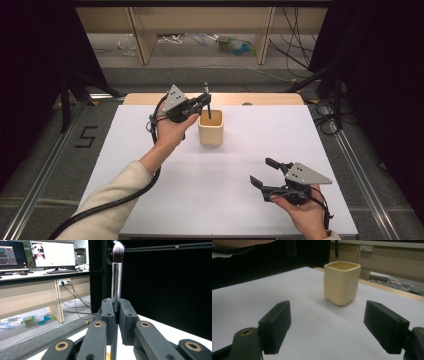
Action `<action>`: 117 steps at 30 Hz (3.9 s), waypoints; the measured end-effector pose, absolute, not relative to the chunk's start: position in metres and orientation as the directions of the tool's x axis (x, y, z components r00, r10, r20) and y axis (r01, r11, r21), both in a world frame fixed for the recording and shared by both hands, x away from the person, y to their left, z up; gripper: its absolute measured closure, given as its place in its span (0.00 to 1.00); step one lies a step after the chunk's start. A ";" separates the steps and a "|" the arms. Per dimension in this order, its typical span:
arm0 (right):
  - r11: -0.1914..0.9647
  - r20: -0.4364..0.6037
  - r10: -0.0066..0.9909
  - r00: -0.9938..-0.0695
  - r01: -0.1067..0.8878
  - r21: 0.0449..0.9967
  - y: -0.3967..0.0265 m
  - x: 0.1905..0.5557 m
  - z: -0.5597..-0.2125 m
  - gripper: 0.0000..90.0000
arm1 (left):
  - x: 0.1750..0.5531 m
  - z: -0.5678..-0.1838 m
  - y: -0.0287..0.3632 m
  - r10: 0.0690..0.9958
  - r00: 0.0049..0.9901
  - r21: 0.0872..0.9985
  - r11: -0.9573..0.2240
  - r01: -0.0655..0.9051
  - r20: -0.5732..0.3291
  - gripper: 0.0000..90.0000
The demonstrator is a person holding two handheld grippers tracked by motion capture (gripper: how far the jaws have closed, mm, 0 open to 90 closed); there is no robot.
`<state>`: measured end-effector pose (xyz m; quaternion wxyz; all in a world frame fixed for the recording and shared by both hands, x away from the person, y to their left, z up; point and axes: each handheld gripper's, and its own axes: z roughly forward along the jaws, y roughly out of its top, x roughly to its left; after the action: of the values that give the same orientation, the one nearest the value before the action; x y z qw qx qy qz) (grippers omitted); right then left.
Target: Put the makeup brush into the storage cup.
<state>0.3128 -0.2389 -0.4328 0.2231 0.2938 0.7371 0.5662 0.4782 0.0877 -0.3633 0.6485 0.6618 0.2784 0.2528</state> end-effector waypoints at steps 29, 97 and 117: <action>0.185 0.010 0.685 -0.729 0.187 0.965 -0.239 0.313 -0.433 0.26 | 0.491 -0.366 0.084 0.713 0.701 0.998 -0.012 0.054 -0.029 0.93; 0.181 0.008 0.683 -0.731 0.180 0.967 -0.238 0.313 -0.433 0.26 | 0.508 -0.383 0.073 0.726 0.688 0.995 -0.056 0.077 -0.012 0.92; 0.190 0.009 0.679 -0.735 0.188 0.964 -0.239 0.313 -0.433 0.26 | 0.506 -0.391 0.074 0.728 0.686 0.994 -0.063 0.091 -0.017 0.92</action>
<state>0.3126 -0.2386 -0.4331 0.2171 0.2926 0.7400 0.5653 0.5064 0.0737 -0.3910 0.6152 0.6814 0.3004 0.2588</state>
